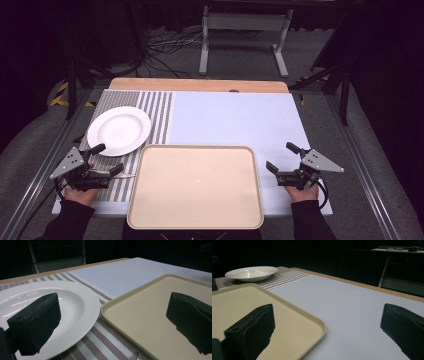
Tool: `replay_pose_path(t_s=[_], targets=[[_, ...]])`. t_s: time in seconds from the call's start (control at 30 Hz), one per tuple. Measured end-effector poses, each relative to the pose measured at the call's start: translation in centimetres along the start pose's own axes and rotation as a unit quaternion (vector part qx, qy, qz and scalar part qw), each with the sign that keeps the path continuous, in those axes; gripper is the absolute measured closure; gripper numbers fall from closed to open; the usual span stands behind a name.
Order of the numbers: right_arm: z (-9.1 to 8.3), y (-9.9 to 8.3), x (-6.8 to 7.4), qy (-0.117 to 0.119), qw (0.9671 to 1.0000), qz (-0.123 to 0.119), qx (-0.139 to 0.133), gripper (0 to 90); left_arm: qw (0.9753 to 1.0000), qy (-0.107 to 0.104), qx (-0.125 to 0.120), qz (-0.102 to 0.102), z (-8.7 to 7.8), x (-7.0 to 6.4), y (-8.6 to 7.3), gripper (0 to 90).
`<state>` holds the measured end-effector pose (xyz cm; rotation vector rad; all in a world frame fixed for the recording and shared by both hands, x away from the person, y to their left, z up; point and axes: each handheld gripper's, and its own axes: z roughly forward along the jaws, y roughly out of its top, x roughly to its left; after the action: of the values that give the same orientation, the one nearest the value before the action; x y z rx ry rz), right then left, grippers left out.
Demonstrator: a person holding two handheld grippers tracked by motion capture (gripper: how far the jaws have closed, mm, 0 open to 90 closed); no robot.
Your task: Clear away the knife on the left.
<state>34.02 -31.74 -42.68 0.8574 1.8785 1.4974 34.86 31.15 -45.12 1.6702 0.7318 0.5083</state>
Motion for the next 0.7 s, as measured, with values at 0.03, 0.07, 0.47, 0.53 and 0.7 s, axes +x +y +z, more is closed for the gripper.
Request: replay_pose_path(t_s=[0.03,0.07,0.47,0.53,0.7], targets=[[0.01,0.03,0.07,0.001,1.0,-0.002,0.0,0.2,1.0,-0.002,0.0,0.001,0.01,0.04,0.01,0.3],[0.02,0.04,0.09,0.002,1.0,-0.003,0.0,0.2,1.0,-0.002,0.0,0.001,-0.05,0.04,0.05,0.3],[0.09,0.07,0.1,0.008,0.9999,-0.009,0.001,0.2,0.9997,-0.024,0.001,-0.003,0.21,-0.11,0.2,0.1],[0.1,0.09,0.13,0.009,0.9999,-0.01,0.001,0.2,0.9996,-0.028,0.0,0.0,0.29,-0.29,0.29,0.1],[0.09,0.13,0.2,0.011,0.9999,-0.01,0.001,0.2,0.9992,-0.035,-0.018,0.001,0.29,-0.49,0.54,0.2]])
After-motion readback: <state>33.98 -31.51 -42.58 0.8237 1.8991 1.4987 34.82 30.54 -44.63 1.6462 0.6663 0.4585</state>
